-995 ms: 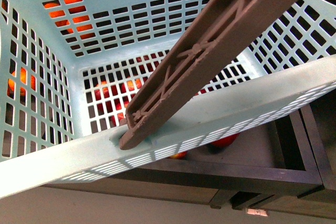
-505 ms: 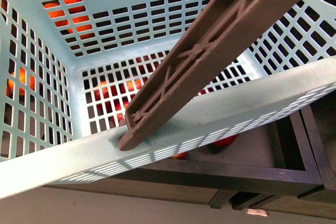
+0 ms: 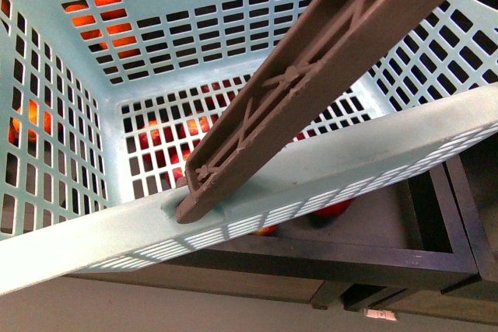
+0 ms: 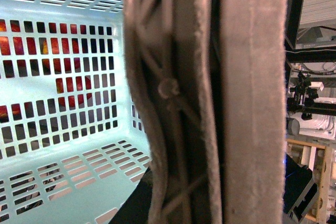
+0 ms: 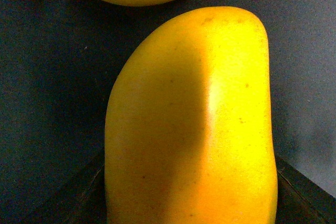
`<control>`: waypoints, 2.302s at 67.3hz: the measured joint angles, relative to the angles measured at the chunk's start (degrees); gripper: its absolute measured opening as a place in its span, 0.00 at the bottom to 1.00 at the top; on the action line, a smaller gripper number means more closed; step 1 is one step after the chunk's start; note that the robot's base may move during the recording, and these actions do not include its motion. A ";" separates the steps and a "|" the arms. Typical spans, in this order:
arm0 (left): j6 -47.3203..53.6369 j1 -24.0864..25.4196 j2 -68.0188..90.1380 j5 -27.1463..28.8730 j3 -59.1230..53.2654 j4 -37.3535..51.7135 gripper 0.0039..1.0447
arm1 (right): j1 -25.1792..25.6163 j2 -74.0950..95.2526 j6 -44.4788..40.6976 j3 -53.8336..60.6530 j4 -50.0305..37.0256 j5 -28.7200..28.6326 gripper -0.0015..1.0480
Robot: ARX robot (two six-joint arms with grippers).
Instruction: Pick mango and avocado into basket
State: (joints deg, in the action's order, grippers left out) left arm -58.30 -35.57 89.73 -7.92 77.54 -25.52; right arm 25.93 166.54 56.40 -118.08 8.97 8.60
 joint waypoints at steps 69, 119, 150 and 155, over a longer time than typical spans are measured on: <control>0.00 0.00 0.00 0.02 0.00 0.00 0.13 | -1.62 -65.51 -30.97 69.37 -27.78 -16.09 0.62; 0.00 0.00 0.00 0.00 0.00 0.00 0.13 | -37.57 -98.16 -25.14 73.53 -18.93 -11.17 0.62; -0.02 0.00 0.00 -0.20 0.00 0.00 0.13 | -48.26 -98.18 -24.96 76.48 -19.23 -7.61 0.62; 0.00 0.00 0.00 0.00 0.00 0.00 0.13 | -49.64 -98.44 -24.94 77.59 -18.97 -6.95 0.62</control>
State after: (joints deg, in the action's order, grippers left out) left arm -58.30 -35.57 89.73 -7.92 77.54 -25.52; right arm -23.70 68.10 31.46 -40.49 -10.00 1.65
